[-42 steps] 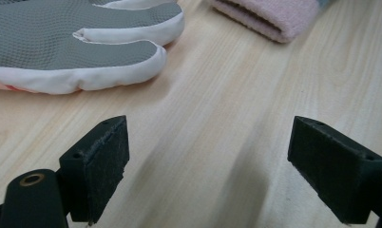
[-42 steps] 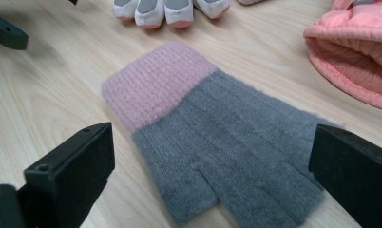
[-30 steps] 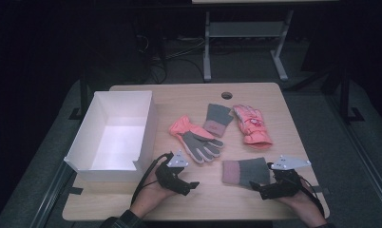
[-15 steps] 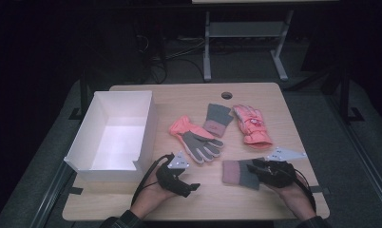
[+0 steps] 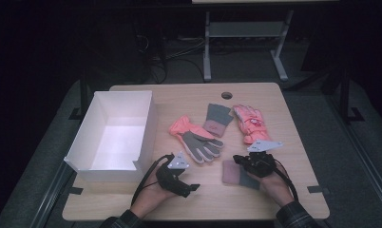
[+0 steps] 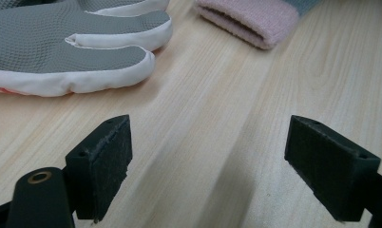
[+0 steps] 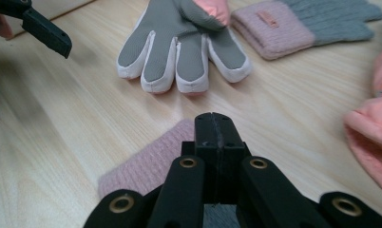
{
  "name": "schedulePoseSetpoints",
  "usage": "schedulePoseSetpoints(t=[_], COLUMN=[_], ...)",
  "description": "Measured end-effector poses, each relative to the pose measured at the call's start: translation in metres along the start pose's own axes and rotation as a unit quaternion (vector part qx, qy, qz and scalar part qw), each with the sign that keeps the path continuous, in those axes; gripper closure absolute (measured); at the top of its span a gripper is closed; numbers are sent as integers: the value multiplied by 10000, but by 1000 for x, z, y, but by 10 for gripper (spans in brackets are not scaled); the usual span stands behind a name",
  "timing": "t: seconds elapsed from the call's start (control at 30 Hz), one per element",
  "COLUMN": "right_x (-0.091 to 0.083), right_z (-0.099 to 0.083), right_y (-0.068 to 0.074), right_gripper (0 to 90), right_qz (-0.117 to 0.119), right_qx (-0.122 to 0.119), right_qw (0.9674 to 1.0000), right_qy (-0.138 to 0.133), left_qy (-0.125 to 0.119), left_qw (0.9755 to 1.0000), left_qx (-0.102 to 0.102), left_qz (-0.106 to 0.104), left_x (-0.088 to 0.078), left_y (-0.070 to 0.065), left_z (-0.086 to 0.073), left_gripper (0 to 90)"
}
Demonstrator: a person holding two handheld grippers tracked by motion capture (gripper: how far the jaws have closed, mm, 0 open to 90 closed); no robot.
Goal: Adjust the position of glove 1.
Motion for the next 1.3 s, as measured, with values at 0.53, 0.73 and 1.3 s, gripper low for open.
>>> schedulePoseSetpoints(t=[0.53, 0.73, 1.3], right_x=[17, 19, 5], right_z=[-16, -17, -12], right_y=[4, 19, 35], right_gripper=[900, 900, 899], right_qz=[133, 388, 651], right_qx=[36, -68, -444], right_qw=[9987, 9976, 9961], right_qy=[493, 565, 393], left_qy=[14, -9, 33], left_qw=[10000, 10000, 10000], left_qx=[30, -7, 26], left_qz=[13, 38, 30], left_x=[0, -2, -2], left_y=[2, 4, 2], left_z=[-1, -1, -2], left_gripper=[156, 156, 156])
Point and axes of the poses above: each handheld gripper's, and its own axes: x roughly forward along the jaws, z roughly out of its top, y roughly to its left, the point moved 9 cm from there along x, roughly forward along the jaws, and after that the axes turned 5 degrees about x, right-handed, at the moved point
